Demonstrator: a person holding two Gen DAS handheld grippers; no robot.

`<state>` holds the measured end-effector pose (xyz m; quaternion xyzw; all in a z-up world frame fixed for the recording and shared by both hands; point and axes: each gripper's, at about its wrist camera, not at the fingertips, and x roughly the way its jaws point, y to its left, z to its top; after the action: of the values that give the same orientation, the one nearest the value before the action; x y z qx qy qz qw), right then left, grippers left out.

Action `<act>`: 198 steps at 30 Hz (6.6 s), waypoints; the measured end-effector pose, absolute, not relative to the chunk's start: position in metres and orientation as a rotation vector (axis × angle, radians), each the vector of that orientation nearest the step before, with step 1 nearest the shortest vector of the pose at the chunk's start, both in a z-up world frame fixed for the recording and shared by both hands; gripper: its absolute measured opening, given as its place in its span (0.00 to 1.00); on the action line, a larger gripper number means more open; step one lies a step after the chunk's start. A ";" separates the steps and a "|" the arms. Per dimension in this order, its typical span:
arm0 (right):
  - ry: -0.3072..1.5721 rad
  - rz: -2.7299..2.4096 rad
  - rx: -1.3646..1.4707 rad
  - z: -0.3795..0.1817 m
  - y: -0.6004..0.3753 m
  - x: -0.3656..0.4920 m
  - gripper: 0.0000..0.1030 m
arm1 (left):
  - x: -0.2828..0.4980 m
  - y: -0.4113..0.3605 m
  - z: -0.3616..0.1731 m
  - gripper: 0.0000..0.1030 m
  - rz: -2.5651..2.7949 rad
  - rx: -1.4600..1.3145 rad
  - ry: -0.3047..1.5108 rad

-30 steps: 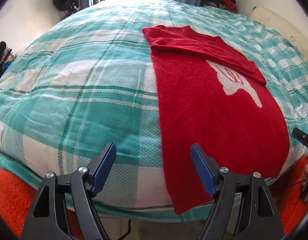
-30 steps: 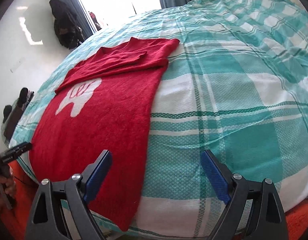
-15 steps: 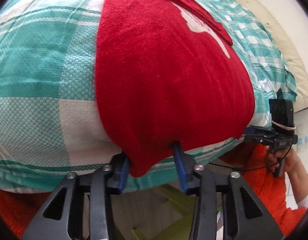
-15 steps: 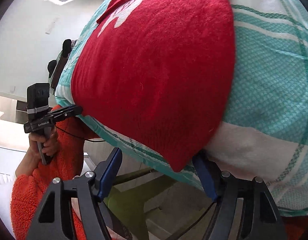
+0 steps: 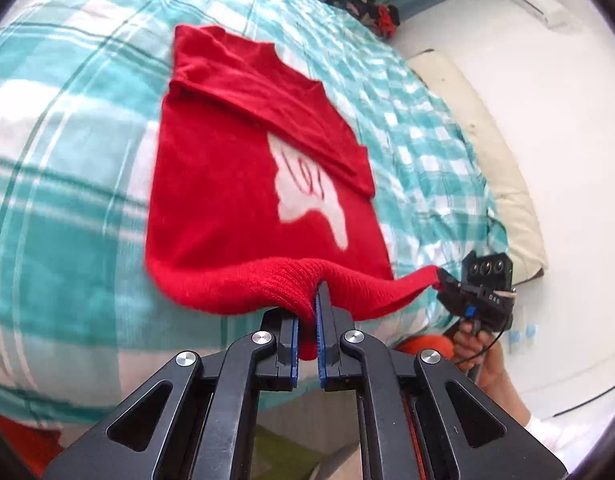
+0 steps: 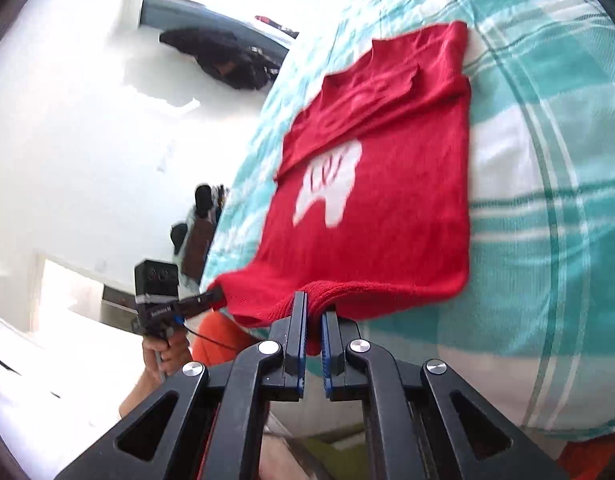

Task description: Fold small clothes

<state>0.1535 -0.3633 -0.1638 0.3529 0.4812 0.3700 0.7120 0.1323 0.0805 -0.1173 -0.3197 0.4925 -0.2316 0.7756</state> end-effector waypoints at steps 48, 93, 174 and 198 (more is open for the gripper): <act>0.983 0.646 -0.012 -0.183 -0.256 0.351 0.34 | 0.299 0.026 -0.173 0.75 -0.278 -0.037 1.091; 0.853 -0.063 0.140 -0.235 -0.397 0.203 0.95 | 0.197 0.150 -0.203 0.99 0.273 -0.246 0.899; 0.859 -0.077 0.107 -0.235 -0.395 0.205 0.97 | 0.325 0.095 -0.123 0.06 -0.067 -0.599 1.051; 0.871 -0.075 0.111 -0.235 -0.395 0.209 0.98 | 0.312 -0.224 -0.112 0.73 -0.448 -0.197 1.064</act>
<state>0.2095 -0.3952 -0.2351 0.0537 0.4217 -0.0362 0.9044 0.3120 -0.2236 -0.1118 -0.0931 0.5020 -0.2112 0.8335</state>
